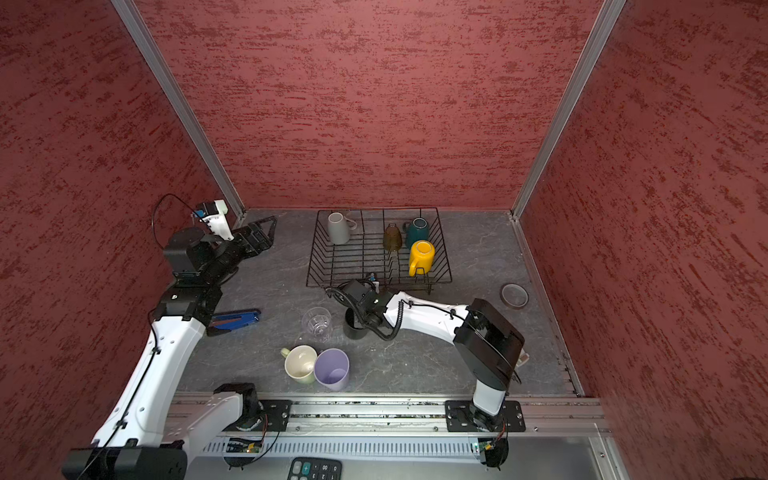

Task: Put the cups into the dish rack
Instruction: 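Move the right gripper down to the black mug while the left returns to rest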

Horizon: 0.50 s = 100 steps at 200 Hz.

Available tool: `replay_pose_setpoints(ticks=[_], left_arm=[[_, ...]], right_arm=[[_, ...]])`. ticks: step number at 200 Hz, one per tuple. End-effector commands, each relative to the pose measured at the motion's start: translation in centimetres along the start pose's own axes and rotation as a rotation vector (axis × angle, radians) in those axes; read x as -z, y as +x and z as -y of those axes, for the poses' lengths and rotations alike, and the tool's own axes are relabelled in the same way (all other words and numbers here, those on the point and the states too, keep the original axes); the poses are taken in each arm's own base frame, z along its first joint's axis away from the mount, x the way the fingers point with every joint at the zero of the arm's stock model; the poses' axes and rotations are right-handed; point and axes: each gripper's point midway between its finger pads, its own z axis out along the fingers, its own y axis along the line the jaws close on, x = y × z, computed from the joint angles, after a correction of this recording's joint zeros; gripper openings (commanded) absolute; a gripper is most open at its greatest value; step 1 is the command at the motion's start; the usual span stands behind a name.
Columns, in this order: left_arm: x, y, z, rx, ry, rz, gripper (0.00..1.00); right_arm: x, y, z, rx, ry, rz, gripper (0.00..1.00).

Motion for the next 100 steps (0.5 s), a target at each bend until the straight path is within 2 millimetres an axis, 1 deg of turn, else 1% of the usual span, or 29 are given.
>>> replay_pose_setpoints(ticks=[1, 23, 43, 75, 78, 83, 100], left_arm=[[0.2, -0.5, 0.2, -0.008, 0.017, 0.028, 1.0], [0.3, -0.7, 0.3, -0.008, 0.022, 0.042, 1.0], [0.4, -0.7, 0.4, -0.01, 0.032, 0.058, 1.0], [0.5, -0.9, 0.9, -0.016, 0.063, 0.076, 1.0], [0.5, -0.9, 1.0, -0.016, 0.069, 0.076, 1.0], [0.5, -0.8, 1.0, -0.014, 0.073, 0.076, 1.0], [0.4, -0.8, 1.2, -0.01, 0.087, 0.077, 1.0]], right_arm=[[0.8, -0.6, 1.4, -0.036, 0.044, 0.048, 0.0], [2.1, -0.8, 2.2, -0.044, 0.053, 0.071, 0.0], [3.5, -0.6, 3.2, -0.065, 0.047, 0.086, 0.0], [5.4, 0.5, 6.0, -0.109, 0.075, 0.093, 0.0], [5.3, 0.7, 6.3, -0.114, 0.08, 0.087, 0.0], [6.1, 0.6, 6.6, -0.131, 0.062, 0.101, 0.0], [7.3, 0.9, 7.9, -0.169, 0.047, 0.119, 0.0]])
